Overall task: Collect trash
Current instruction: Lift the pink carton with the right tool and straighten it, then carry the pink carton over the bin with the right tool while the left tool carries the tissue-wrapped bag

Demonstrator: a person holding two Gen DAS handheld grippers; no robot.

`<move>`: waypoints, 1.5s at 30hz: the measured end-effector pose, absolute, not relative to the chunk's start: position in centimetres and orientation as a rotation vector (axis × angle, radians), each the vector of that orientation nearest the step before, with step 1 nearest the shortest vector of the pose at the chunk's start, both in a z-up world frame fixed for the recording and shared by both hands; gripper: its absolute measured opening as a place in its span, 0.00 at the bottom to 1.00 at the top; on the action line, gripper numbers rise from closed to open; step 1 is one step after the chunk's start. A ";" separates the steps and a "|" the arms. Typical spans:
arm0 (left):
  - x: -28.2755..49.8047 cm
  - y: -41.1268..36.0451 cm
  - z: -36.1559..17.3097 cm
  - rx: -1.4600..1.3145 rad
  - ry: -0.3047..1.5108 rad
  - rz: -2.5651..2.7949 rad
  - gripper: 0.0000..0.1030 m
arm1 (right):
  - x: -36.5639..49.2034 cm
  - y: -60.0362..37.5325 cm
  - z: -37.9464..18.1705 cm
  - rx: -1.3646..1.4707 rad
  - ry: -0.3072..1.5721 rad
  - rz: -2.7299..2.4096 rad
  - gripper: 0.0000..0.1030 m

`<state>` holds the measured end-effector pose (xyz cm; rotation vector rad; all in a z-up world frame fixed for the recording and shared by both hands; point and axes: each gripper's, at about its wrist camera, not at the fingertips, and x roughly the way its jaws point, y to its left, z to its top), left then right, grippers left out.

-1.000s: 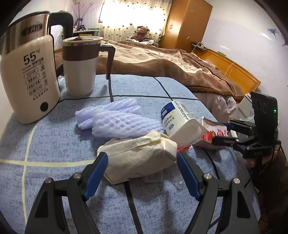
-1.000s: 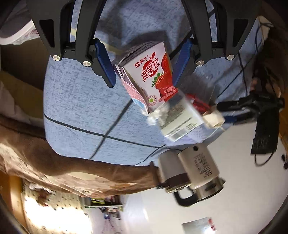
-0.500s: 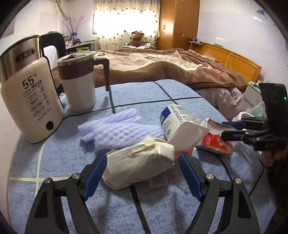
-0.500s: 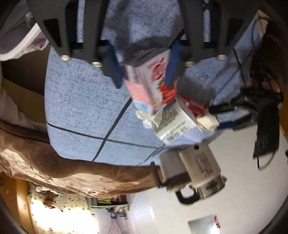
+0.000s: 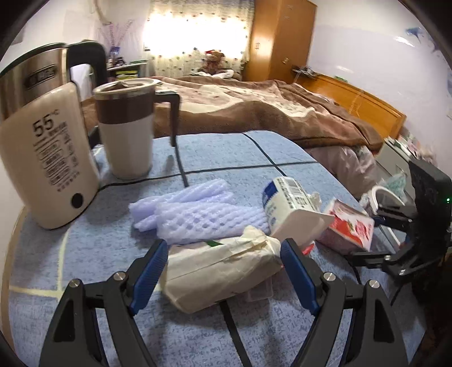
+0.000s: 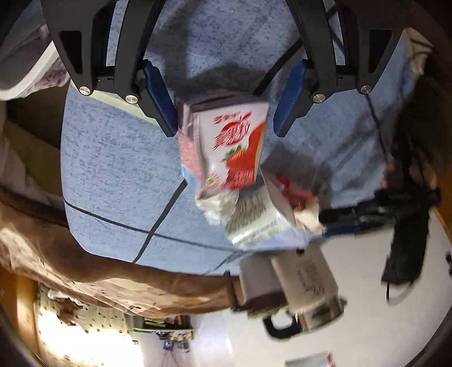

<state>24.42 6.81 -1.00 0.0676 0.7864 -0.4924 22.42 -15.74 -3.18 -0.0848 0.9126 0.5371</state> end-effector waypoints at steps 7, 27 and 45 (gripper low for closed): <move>23.5 4.8 -2.2 0.169 0.827 -0.542 0.81 | 22.4 -14.0 -3.7 -0.235 0.887 0.420 0.68; 21.8 6.1 -0.9 0.026 0.788 -0.466 0.53 | 20.5 -16.7 -2.1 -0.062 0.823 0.400 0.54; 17.8 3.1 1.5 0.025 0.727 -0.503 0.40 | 16.8 -18.7 -0.4 0.039 0.760 0.390 0.54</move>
